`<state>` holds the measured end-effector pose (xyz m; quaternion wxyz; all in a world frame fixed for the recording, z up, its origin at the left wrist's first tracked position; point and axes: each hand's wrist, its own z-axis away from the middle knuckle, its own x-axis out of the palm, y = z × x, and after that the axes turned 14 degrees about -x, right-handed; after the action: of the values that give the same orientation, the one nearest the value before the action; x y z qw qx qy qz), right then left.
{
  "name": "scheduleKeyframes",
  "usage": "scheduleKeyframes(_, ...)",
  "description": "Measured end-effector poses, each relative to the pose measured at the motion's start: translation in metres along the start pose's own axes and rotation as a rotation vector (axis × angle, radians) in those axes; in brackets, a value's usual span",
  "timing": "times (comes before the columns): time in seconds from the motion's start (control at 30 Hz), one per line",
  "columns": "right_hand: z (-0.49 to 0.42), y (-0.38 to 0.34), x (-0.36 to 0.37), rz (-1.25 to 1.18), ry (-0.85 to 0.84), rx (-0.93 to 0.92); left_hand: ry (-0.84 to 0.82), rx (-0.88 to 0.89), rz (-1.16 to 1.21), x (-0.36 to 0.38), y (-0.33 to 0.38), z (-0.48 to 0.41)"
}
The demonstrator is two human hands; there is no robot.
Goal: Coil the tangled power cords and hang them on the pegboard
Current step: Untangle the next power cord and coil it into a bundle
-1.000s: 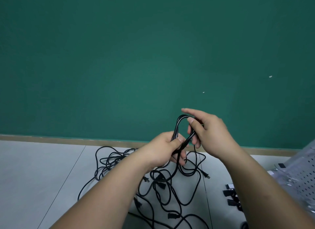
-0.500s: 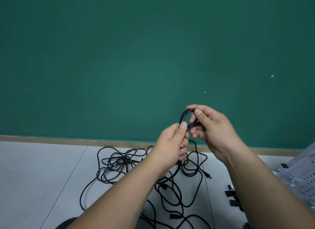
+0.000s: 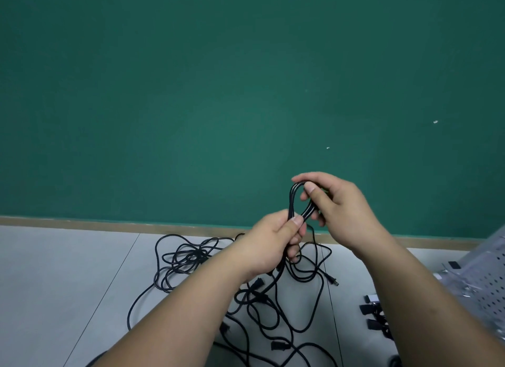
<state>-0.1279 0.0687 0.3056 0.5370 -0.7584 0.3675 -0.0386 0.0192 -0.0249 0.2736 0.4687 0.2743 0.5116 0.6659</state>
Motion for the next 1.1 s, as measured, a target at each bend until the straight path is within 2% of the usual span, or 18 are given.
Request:
scheduleKeyframes(0.13,0.004,0.009,0.007,-0.062,-0.089,0.126,0.165,0.012,0.201,-0.003,0.009,0.001)
scheduleKeyframes(0.27,0.017,0.015,0.024,-0.132,-0.331,0.308,0.241,0.045,0.518,-0.019,0.022,0.002)
scheduleKeyframes(0.37,0.025,0.009,0.039,-0.198,-0.520,0.361,0.258,0.078,0.691,-0.031,0.027,0.001)
scheduleKeyframes(0.43,0.029,0.009,0.044,-0.235,-0.620,0.368,0.332,0.115,0.628,-0.039,0.028,0.000)
scheduleKeyframes(0.53,0.029,0.008,0.036,-0.204,-0.692,0.319,0.601,0.160,0.332,-0.060,0.020,-0.005)
scheduleKeyframes(0.6,0.025,0.005,0.023,-0.164,-0.683,0.303,0.842,0.160,0.056,-0.080,0.014,-0.004)
scheduleKeyframes(0.67,0.018,-0.002,0.006,-0.174,-0.591,0.272,0.983,0.103,-0.135,-0.098,0.012,-0.002)
scheduleKeyframes(0.73,0.013,-0.010,-0.008,-0.228,-0.453,0.203,0.928,0.041,-0.243,-0.102,0.012,0.001)
scheduleKeyframes(0.83,0.010,-0.015,-0.009,-0.258,-0.225,0.064,0.676,0.000,-0.383,-0.078,0.012,0.003)
scheduleKeyframes(0.93,0.007,-0.009,0.000,-0.135,0.011,-0.021,0.384,0.026,-0.298,-0.045,0.013,0.006)
scheduleKeyframes(1.0,0.005,-0.007,0.003,-0.046,0.071,-0.069,0.254,0.012,-0.312,-0.027,0.014,0.006)
scheduleKeyframes(1.1,0.005,-0.003,0.006,0.068,0.130,-0.079,0.155,0.037,-0.315,-0.010,0.011,0.001)
